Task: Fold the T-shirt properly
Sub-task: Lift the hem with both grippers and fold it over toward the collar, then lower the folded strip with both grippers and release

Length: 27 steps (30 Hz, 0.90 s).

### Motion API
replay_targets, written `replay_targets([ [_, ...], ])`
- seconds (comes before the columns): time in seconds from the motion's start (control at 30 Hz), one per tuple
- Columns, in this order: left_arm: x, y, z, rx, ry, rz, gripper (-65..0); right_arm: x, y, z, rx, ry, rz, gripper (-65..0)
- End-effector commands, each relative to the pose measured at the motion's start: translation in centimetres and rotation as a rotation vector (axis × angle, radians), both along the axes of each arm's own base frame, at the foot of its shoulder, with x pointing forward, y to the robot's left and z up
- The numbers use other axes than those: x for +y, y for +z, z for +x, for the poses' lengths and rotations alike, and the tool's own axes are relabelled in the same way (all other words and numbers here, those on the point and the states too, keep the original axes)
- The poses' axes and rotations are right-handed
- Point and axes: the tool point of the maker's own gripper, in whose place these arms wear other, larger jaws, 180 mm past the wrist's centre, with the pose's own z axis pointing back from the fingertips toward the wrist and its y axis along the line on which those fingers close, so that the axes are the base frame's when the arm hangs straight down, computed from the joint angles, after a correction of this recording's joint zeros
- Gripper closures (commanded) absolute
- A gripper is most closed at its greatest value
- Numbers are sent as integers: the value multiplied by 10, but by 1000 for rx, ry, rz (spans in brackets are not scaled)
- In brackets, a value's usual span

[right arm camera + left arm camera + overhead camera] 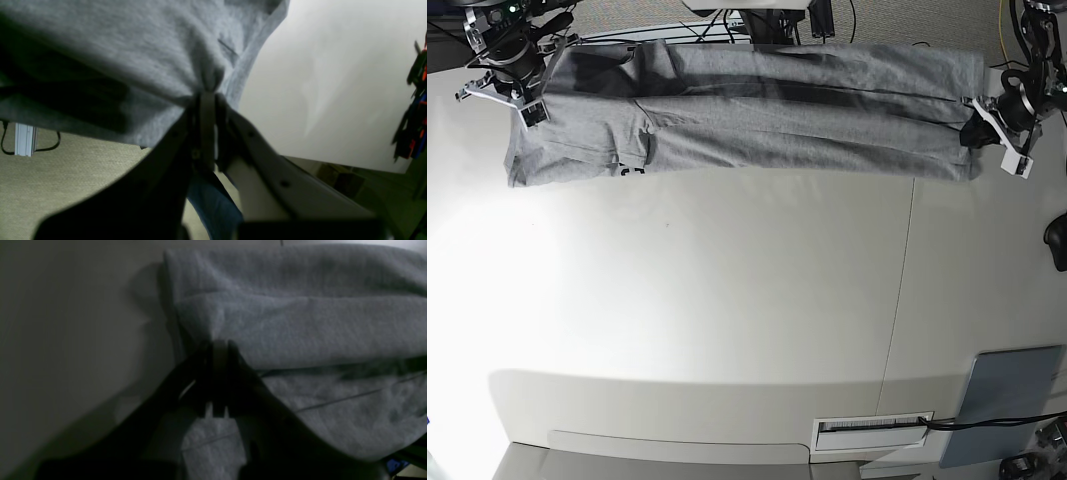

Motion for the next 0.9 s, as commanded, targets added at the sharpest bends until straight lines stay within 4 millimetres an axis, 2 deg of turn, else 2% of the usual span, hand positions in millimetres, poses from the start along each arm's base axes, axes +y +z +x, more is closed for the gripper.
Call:
replay_targets([
  [0.0,10,9,5,-20,-10,36,0,-6,8,2,-15,-1,-36,0],
  [0.17,11,6,1,5,-17,49,0,-3,6,1,5,36,-37,-3],
  [0.33,11,6,1,4,-17,48,0,4,1,-4,65,125,-37,-201],
  [0.4,11,6,1,5,-17,48,0,4,0,-4,72,131,-39,-240],
  [0.5,11,8,3,-3,-18,48,0,4,2,-2,60,130,-37,-242],
  [0.67,12,35,12,-41,-13,26,0,5,7,12,2,121,-30,-242],
  [0.77,22,52,15,-59,9,35,0,4,10,19,-24,110,-31,-242],
  [0.87,36,58,11,-45,41,49,0,3,12,21,-42,88,-29,-242],
])
